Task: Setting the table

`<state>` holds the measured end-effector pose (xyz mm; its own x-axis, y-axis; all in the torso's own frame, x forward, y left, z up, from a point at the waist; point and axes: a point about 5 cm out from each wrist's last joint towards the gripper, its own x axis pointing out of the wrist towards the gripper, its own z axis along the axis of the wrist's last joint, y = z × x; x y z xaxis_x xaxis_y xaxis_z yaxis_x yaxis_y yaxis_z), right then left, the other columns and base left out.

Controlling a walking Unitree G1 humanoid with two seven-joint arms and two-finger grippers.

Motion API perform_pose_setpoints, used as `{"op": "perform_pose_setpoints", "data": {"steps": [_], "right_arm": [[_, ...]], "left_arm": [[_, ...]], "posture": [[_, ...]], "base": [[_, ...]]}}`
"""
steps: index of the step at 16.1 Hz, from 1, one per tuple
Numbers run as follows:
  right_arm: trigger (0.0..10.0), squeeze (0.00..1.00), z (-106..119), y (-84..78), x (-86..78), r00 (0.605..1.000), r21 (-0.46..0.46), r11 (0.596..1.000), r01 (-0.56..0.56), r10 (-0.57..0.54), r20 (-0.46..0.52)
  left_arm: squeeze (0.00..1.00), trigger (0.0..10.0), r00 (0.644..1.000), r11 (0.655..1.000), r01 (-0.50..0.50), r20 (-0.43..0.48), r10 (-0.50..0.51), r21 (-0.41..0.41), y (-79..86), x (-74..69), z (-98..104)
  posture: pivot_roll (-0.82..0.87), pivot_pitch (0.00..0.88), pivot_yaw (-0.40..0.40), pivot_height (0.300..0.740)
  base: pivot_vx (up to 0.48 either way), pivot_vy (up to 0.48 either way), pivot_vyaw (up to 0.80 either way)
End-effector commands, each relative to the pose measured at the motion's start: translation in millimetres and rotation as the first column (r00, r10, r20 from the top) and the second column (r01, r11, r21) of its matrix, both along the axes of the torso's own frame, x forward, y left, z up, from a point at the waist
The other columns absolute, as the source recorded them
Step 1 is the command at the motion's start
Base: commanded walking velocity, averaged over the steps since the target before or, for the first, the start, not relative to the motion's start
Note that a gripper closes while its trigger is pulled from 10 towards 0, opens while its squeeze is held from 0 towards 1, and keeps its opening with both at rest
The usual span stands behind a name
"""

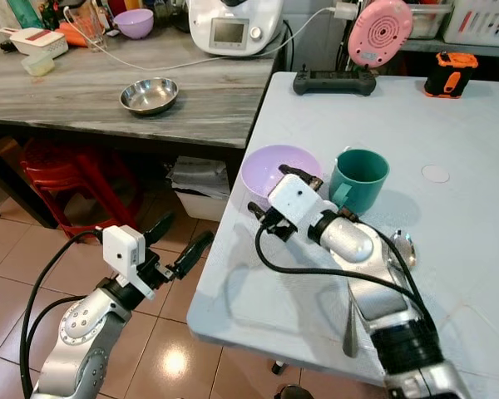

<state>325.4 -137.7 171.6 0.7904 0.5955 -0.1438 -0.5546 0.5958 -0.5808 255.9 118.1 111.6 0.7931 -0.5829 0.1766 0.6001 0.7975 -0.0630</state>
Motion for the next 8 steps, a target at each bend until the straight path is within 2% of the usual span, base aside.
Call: {"op": "perform_pose_setpoints", "data": {"steps": [1, 3, 4, 5, 8], "right_arm": [[10.0, 0.00, 1.2, 2.8, 2.2, 0.999, -0.025, 0.999, -0.033, 0.033, -0.002], [10.0, 0.00, -0.7, 0.8, 8.3, 0.998, -0.049, 0.998, -0.048, 0.046, -0.031], [3.8, 0.00, -4.0, -0.6, 12.8, 0.997, -0.087, 0.994, -0.069, 0.065, -0.047], [0.2, 0.00, -5.1, -1.1, 16.3, 0.996, -0.108, 0.991, -0.082, 0.077, -0.049], [0.0, 0.00, -8.9, 0.0, 20.3, 0.991, -0.159, 0.979, -0.126, 0.115, -0.072]], "left_arm": [[0.00, 10.0, 1.000, 1.000, 0.007, 0.002, -0.007, 0.005, 0.6, -1.9, 0.6], [0.00, 10.0, 1.000, 1.000, 0.013, -0.002, -0.013, 0.003, -0.3, -2.4, -0.3], [0.00, 10.0, 1.000, 1.000, 0.022, -0.004, -0.022, -0.002, -1.4, -2.9, 0.2], [0.00, 10.0, 0.999, 0.999, 0.032, -0.003, -0.032, -0.007, -2.4, -3.4, 0.7], [0.00, 10.0, 0.999, 0.999, 0.052, 0.003, -0.052, -0.013, -4.4, -5.1, 2.4]], "posture": [[-0.14, 0.116, 0.079, 0.740], [-0.14, 0.116, 0.079, 0.740], [-0.13, 0.123, 0.079, 0.740], [-0.13, 0.123, 0.079, 0.740], [-0.13, 0.129, 0.081, 0.740]], "base": [[0.000, 0.000, 0.00], [0.000, 0.000, 0.00], [0.000, 0.000, 0.00], [0.000, 0.000, 0.00], [0.000, 0.000, 0.00]]}}
